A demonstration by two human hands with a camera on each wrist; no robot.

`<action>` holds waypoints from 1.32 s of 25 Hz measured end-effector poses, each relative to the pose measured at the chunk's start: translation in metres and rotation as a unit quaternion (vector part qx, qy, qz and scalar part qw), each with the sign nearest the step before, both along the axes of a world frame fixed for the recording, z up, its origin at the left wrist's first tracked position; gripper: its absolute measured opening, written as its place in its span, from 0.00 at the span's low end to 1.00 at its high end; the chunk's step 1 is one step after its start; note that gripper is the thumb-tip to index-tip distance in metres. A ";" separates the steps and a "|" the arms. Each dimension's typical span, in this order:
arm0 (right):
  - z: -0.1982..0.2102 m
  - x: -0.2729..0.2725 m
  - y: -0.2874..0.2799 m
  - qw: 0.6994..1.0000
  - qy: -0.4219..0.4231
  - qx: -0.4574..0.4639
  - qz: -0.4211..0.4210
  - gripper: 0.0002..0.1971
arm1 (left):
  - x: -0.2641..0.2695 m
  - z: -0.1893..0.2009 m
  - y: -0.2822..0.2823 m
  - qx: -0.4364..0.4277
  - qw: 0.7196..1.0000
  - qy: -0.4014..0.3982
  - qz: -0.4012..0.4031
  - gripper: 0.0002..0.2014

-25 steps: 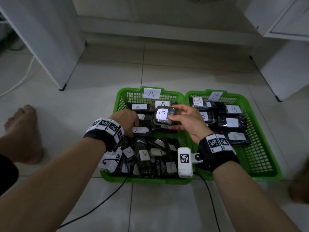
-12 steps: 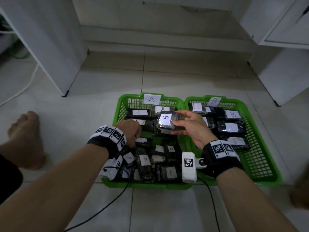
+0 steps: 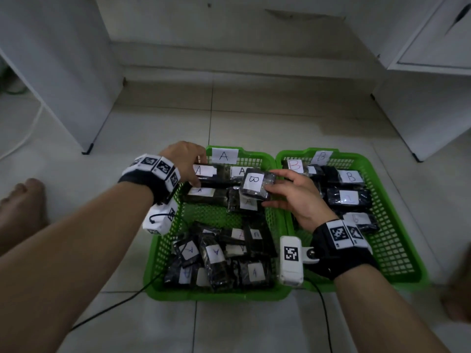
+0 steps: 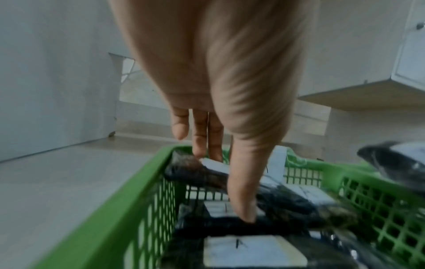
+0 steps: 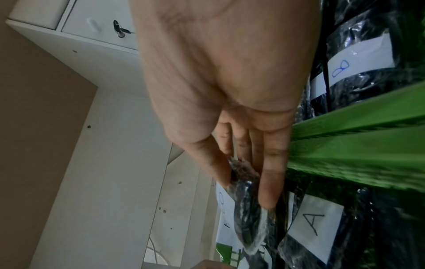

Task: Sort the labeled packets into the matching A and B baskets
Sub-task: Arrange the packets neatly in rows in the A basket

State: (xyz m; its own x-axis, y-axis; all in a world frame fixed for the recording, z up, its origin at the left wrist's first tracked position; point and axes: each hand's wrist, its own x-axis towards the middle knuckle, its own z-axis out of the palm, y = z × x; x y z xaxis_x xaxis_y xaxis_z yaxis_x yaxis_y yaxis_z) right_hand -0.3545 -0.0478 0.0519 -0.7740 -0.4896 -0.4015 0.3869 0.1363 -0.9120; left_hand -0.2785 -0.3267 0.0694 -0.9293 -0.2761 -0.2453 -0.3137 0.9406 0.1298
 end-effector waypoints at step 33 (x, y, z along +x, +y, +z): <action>-0.014 0.011 0.001 0.999 0.020 0.010 -0.047 0.11 | 0.021 -0.039 0.038 -0.024 0.995 -0.051 -0.079 0.21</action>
